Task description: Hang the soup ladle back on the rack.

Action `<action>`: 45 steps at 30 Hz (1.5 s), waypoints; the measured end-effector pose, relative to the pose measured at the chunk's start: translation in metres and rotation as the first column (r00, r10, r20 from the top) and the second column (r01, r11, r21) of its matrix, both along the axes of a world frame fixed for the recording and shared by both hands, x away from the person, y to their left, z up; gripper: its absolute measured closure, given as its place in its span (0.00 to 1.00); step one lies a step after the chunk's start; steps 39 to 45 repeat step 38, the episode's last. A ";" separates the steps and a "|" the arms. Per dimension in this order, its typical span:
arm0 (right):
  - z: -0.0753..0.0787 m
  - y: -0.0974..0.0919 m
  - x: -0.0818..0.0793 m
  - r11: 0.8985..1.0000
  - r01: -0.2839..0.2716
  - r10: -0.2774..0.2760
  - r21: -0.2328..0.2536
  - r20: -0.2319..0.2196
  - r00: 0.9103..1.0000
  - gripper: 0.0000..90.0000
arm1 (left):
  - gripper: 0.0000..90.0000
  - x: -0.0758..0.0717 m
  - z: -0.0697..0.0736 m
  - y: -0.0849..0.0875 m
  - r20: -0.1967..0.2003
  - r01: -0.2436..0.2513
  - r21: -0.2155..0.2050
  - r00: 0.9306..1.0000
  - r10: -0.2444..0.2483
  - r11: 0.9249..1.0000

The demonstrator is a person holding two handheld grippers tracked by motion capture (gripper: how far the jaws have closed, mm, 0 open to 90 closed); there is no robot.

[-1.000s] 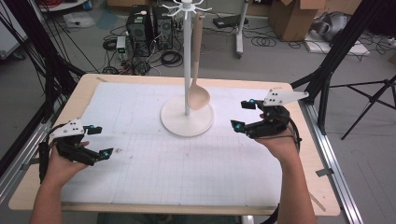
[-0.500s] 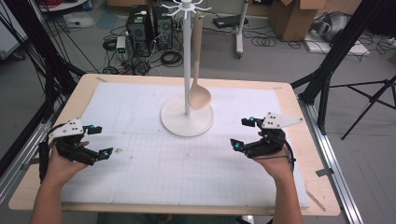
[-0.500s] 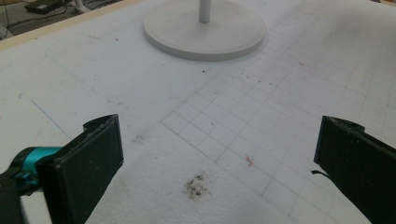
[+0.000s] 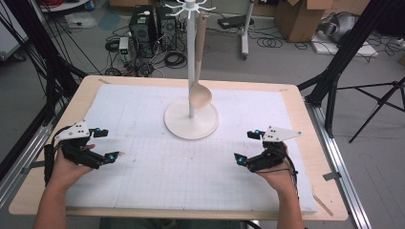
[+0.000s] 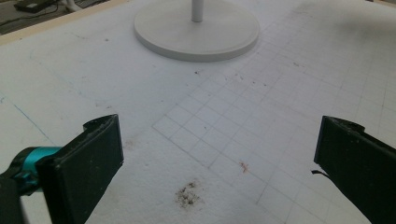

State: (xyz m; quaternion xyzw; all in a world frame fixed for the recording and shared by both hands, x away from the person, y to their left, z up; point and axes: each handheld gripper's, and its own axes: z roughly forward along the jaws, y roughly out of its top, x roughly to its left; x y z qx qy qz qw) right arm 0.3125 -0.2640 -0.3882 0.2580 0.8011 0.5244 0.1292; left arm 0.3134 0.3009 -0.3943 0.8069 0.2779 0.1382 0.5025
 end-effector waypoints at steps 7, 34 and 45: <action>-0.008 0.005 0.005 0.999 0.005 -0.006 -0.044 -0.024 1.000 0.00 | 0.02 -0.001 0.001 0.001 0.004 0.001 0.005 1.000 -0.001 1.000; -0.007 0.001 0.004 0.999 0.016 -0.018 -0.043 -0.035 0.999 0.00 | 0.02 0.002 -0.001 -0.007 -0.004 0.015 0.018 1.000 -0.015 1.000; -0.007 0.002 0.004 0.999 0.009 -0.011 -0.053 -0.040 0.999 0.00 | 0.02 0.003 -0.001 -0.008 -0.005 0.018 0.024 1.000 -0.018 1.000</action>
